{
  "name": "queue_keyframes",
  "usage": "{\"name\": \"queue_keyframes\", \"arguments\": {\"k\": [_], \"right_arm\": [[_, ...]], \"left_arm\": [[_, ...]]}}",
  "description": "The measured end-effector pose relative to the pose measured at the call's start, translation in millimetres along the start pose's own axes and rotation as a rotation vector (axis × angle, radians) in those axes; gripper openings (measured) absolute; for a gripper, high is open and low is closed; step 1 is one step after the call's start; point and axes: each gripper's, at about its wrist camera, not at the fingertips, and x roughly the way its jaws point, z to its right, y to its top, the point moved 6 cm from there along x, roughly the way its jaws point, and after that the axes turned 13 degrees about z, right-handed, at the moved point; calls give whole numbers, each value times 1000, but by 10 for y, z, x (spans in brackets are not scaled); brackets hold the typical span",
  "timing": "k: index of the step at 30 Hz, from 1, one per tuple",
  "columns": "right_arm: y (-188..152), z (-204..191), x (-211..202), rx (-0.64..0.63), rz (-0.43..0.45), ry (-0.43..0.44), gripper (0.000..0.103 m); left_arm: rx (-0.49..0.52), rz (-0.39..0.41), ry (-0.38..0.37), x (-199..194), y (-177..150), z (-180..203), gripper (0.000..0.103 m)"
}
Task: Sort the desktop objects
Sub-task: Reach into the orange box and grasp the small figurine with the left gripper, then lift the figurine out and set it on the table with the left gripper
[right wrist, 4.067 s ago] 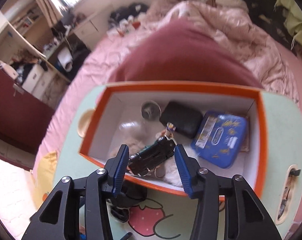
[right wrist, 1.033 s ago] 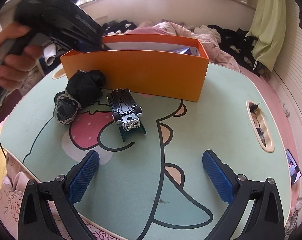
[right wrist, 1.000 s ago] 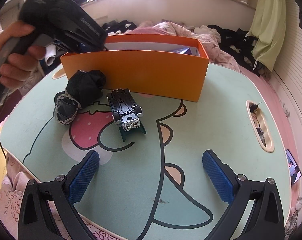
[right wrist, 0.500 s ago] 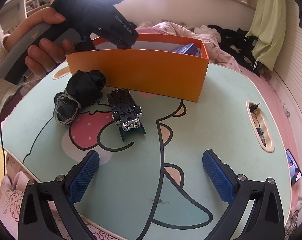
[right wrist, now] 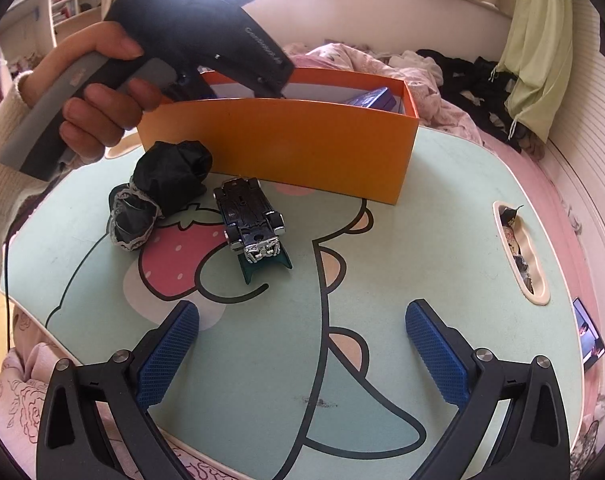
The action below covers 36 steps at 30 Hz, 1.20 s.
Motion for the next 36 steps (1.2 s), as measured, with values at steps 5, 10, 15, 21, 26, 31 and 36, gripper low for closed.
{"name": "queue_keyframes", "arguments": {"k": [5, 10, 15, 21, 26, 31, 36], "right_arm": [[7, -7, 19, 0, 1, 0, 103], [4, -8, 17, 0, 1, 1, 103], [6, -8, 26, 1, 1, 1, 103], [2, 0, 26, 0, 2, 1, 103], [5, 0, 30, 1, 2, 1, 103], [3, 3, 30, 0, 3, 1, 103], [1, 3, 31, 0, 3, 1, 103]], "left_arm": [[-46, 43, -31, -79, 18, -153, 25], [-90, 157, -74, -403, 142, -236, 25], [-6, 309, 37, -845, 232, -182, 25], [-1, 213, -23, -661, 172, -139, 25], [9, 233, 60, -531, 234, -195, 25], [0, 317, 26, -809, 236, -141, 25], [15, 444, -80, -1435, 82, 45, 25]]}}
